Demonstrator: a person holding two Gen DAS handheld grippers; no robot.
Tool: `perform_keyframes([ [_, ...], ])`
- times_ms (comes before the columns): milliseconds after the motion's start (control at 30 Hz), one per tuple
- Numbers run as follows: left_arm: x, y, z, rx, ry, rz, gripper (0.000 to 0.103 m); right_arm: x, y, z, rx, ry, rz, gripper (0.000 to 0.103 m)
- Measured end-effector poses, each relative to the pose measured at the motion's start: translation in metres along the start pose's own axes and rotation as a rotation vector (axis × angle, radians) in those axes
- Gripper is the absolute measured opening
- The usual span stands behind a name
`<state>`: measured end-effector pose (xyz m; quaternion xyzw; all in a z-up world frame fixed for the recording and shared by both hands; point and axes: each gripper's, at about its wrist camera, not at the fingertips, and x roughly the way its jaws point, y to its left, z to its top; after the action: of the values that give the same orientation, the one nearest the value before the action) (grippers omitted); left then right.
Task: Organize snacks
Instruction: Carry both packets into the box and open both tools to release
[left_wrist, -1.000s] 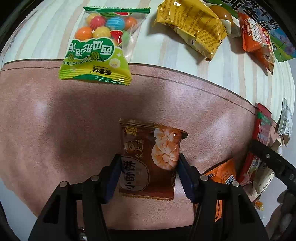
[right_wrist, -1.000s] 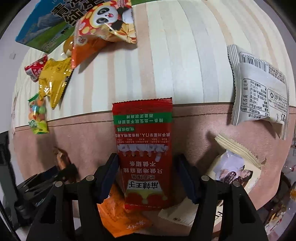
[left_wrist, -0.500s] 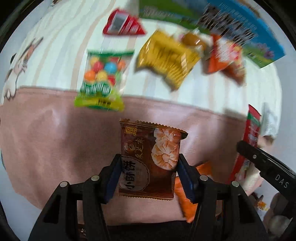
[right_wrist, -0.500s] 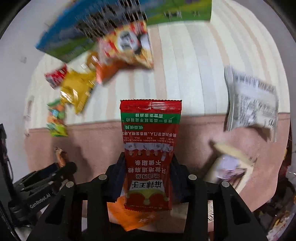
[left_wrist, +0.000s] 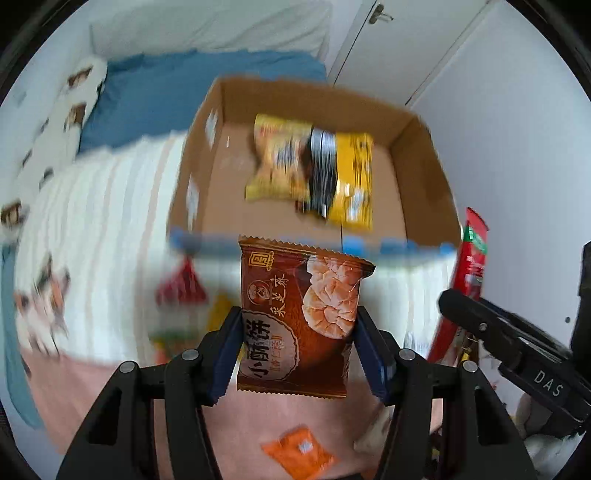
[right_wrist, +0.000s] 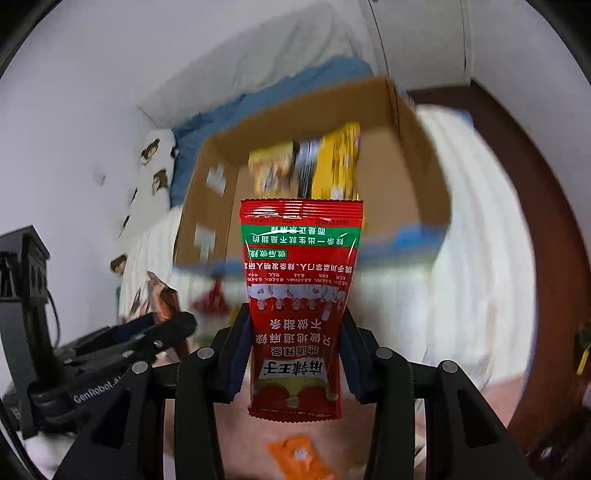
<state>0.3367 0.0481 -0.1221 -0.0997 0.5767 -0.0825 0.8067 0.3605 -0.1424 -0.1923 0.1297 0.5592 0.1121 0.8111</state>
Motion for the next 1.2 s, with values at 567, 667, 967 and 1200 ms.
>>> perform_keyframes([
  [567,0.128,0.043,0.161,0.065,0.198,0.185,0.056,0.128,-0.033,0.18,-0.066,0.121,-0.306,0.046],
  [667,0.147,0.05,0.169,0.059,0.226,0.193,0.056,0.143,-0.04,0.181,-0.06,0.14,-0.331,0.046],
  [967,0.171,0.063,0.18,0.028,0.266,0.155,0.081,0.175,-0.048,0.197,-0.024,0.188,-0.348,0.089],
  [1200,0.167,0.062,0.176,0.015,0.247,0.122,0.096,0.175,-0.044,0.191,-0.024,0.199,-0.314,0.095],
])
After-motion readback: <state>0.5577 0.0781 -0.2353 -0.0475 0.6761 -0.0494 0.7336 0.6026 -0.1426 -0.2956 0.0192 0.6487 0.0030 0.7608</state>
